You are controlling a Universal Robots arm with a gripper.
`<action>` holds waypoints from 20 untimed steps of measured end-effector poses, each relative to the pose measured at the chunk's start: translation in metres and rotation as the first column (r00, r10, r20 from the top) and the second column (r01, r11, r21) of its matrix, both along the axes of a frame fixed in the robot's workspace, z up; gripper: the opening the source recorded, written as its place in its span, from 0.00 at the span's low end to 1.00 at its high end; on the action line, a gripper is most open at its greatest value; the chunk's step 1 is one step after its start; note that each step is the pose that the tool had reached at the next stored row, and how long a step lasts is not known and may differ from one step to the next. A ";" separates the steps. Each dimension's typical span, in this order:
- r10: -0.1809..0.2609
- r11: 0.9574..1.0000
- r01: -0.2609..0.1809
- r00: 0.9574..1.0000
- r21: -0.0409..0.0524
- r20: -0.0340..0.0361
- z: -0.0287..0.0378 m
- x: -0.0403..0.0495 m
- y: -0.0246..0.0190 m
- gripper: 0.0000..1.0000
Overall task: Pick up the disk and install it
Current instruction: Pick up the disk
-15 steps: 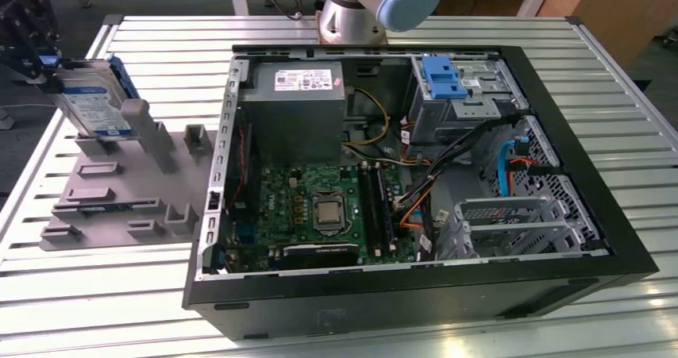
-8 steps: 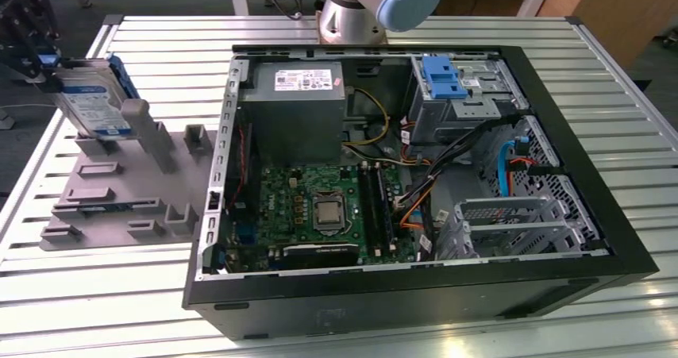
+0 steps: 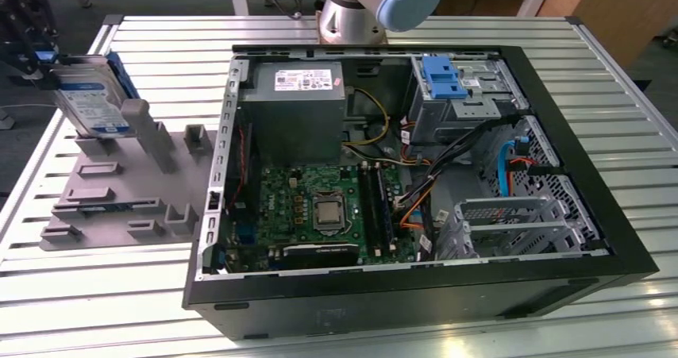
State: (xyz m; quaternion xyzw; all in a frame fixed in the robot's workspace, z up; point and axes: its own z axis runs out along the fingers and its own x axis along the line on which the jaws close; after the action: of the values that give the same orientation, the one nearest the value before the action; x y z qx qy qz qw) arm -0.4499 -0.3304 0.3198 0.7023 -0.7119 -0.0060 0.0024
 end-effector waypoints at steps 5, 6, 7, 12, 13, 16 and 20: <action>0.000 1.000 0.000 1.000 0.000 0.000 0.0026 0.0000 0.0000 0.37; 0.000 1.000 0.000 1.000 0.000 0.000 0.0030 0.0000 0.0000 0.37; 0.000 1.000 0.000 1.000 0.000 0.000 0.0032 0.0000 0.0000 0.37; 0.000 1.000 0.000 1.000 0.000 0.000 0.0041 0.0000 0.0000 0.37; 0.000 1.000 0.000 1.000 0.000 0.000 0.0042 0.0000 0.0000 0.37; 0.000 1.000 0.000 1.000 0.000 0.000 0.0048 0.0000 0.0000 0.37; 0.000 1.000 0.000 1.000 0.000 0.000 0.0058 0.0000 0.0000 0.37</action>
State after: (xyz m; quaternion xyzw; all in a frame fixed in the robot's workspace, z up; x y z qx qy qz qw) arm -0.4499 -0.3304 0.3256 0.7023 -0.7119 -0.0060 0.0024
